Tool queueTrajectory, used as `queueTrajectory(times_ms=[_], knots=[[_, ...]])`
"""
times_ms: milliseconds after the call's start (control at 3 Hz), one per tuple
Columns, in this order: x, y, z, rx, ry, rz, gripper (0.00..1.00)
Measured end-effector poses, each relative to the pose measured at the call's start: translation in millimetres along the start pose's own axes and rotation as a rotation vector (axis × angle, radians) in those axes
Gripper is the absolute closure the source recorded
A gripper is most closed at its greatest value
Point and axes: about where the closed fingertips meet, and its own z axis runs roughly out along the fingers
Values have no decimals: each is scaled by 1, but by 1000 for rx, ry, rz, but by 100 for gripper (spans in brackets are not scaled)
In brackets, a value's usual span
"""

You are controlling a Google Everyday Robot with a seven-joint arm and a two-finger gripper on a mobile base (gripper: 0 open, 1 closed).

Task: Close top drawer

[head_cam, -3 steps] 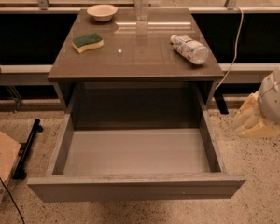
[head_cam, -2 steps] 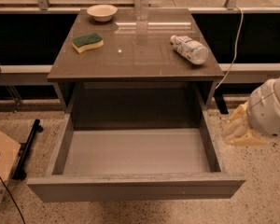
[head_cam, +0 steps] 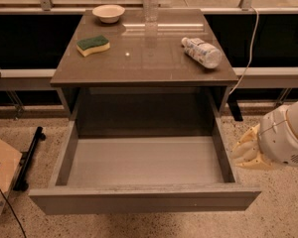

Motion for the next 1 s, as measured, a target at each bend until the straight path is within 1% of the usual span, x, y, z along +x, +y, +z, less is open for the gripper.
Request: queueTrajectory(times_ms=[333, 667, 1000], knots=[[7, 10, 9, -13, 11, 9, 100], [20, 27, 30, -41, 26, 42, 100], [35, 41, 54, -56, 23, 68, 100]])
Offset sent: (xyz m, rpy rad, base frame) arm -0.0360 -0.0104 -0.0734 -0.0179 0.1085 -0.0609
